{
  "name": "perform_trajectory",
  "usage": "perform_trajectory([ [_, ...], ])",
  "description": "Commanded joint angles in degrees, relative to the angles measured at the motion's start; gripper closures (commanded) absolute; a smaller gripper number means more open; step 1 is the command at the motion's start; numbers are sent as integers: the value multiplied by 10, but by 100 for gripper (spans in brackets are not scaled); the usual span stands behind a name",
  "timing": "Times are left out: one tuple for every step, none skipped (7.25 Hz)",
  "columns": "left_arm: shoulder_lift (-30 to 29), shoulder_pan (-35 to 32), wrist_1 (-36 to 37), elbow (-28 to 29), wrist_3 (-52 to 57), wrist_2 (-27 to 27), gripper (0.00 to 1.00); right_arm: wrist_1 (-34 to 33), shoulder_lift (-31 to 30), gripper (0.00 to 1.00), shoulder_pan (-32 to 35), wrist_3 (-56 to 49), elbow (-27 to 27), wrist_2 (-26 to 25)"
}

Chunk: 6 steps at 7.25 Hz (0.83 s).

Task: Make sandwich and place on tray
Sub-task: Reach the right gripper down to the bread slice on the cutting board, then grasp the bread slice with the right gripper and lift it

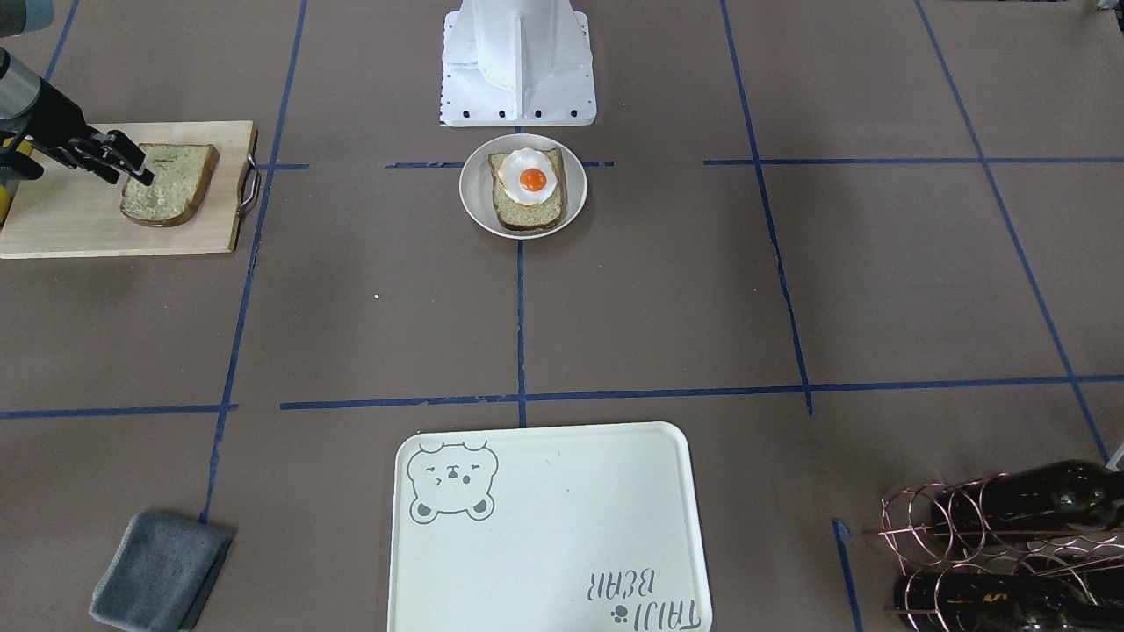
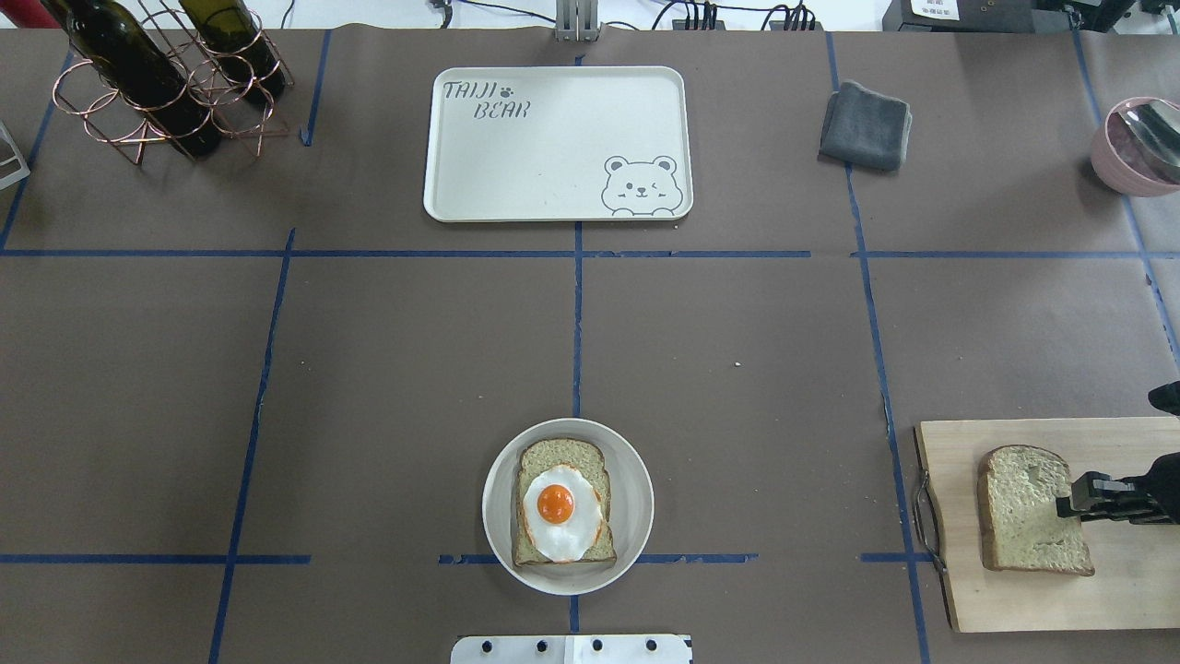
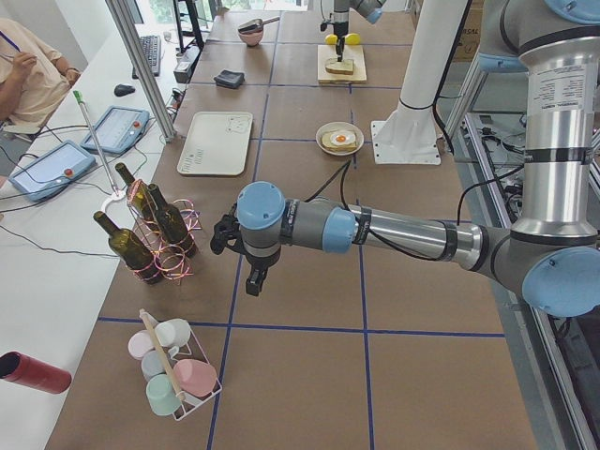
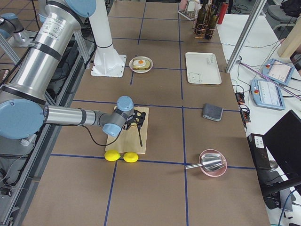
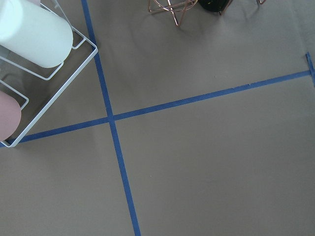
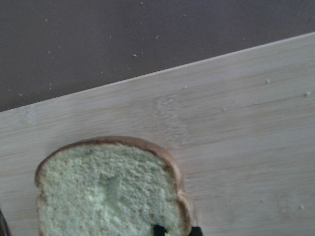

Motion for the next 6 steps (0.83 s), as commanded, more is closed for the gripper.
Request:
perform_trajectory([
  [1,0,0,-1,0,0,0,1,2,100,0,0,2,1],
  [1,0,0,-1,0,0,0,0,4,100,1,0,11,2],
  [1,0,0,-1,0,0,0,0,4,100,3,0,23,2],
  [1,0,0,-5,-2,1,0,0,0,100,3,0,34,4],
  [2,0,0,-7,-2,1,0,1,0,100,3,0,36,4],
  [2,0,0,-8,-2,1,0,2,1,100,3,0,59,5],
])
